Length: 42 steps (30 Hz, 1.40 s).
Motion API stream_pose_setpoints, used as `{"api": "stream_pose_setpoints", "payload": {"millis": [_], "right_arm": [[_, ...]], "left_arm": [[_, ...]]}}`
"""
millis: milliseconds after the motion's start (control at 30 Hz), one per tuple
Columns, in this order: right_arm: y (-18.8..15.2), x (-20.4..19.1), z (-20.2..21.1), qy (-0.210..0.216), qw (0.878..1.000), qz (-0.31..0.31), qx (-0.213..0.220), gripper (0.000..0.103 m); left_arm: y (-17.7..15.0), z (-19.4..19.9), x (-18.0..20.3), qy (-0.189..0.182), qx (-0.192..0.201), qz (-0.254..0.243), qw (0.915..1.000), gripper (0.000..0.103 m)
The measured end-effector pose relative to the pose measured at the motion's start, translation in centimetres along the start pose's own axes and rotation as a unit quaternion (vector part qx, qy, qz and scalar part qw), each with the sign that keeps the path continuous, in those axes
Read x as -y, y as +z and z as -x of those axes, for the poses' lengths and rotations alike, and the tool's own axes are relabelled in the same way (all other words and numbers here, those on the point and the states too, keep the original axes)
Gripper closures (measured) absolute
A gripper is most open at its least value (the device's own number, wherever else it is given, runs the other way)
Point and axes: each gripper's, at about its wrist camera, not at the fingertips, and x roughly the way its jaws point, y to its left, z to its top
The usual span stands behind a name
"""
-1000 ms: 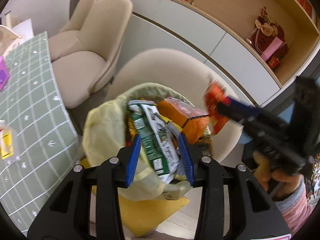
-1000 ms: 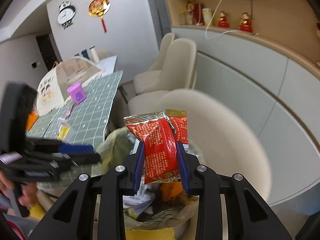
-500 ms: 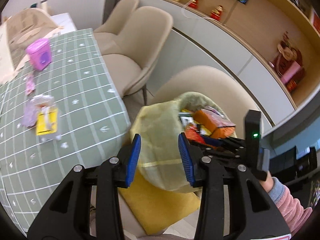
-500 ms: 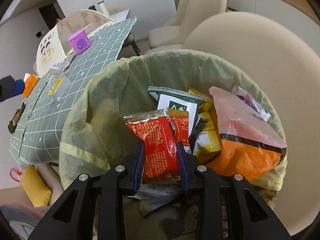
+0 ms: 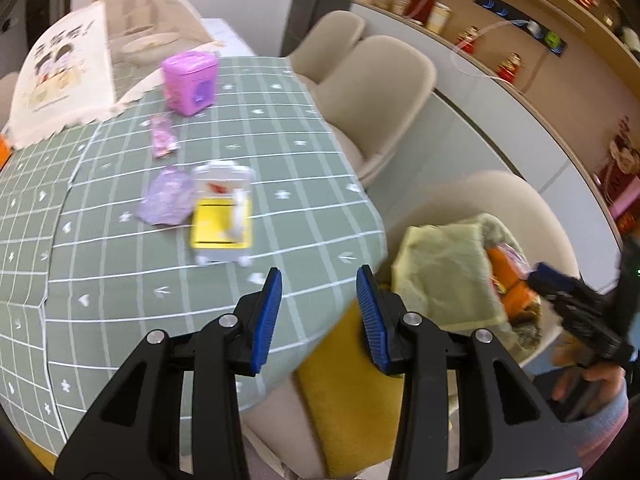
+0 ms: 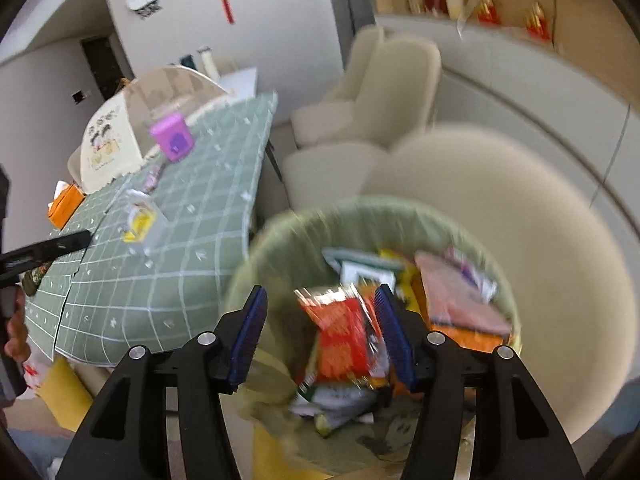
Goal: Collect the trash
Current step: 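Move both tools back toward the remaining wrappers on the table, then grasp the purple wrapper with the left gripper while the right grasps the pink candy stick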
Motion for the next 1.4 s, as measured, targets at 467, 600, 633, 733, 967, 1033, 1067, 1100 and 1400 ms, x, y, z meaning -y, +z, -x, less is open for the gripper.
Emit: {"api": "stream_pose_setpoints", "payload": {"millis": [467,600,633,733,967,1033,1067,1100,1400], "right_arm": [[4.1,-12.7,-3.0,0.063,0.997,0.047,-0.001,0.043],[4.8,-15.5,-5.2,0.060,0.997,0.046,-0.012,0.043],[5.0,-16.3,-5.8,0.062,0.997,0.047,-0.014,0.044],[5.2,-18.3,-6.5,0.050,0.997,0.062,-0.013,0.044],[4.7,-20.7,-8.7,0.045,0.998,0.035,-0.024,0.044],[4.1,-21.2,-9.4,0.050,0.998,0.028,-0.037,0.044],[3.7,-21.4,-9.8,0.054,0.997,0.022,-0.046,0.044],[3.5,-21.6,-9.9,0.054,0.997,0.020,-0.050,0.044],[1.2,-21.9,-10.0,0.037,0.996,0.025,-0.076,0.044]], "left_arm": [[1.0,0.1,-14.5,0.026,0.005,0.076,0.9968,0.066],[1.9,-1.3,-16.3,0.002,-0.002,0.034,0.9994,0.066],[2.2,-1.6,-16.6,-0.007,-0.003,0.023,0.9997,0.066],[3.7,-3.0,-17.6,-0.032,-0.004,0.000,0.9995,0.066],[7.3,-6.9,-19.7,-0.056,-0.026,0.034,0.9975,0.065],[7.6,-8.2,-19.0,-0.052,-0.041,-0.003,0.9978,0.065],[7.7,-8.6,-18.8,-0.049,-0.044,-0.020,0.9977,0.065],[7.9,-9.3,-18.4,-0.046,-0.046,-0.050,0.9966,0.065],[10.2,-13.9,-17.7,-0.085,-0.091,-0.147,0.9813,0.068]]}}
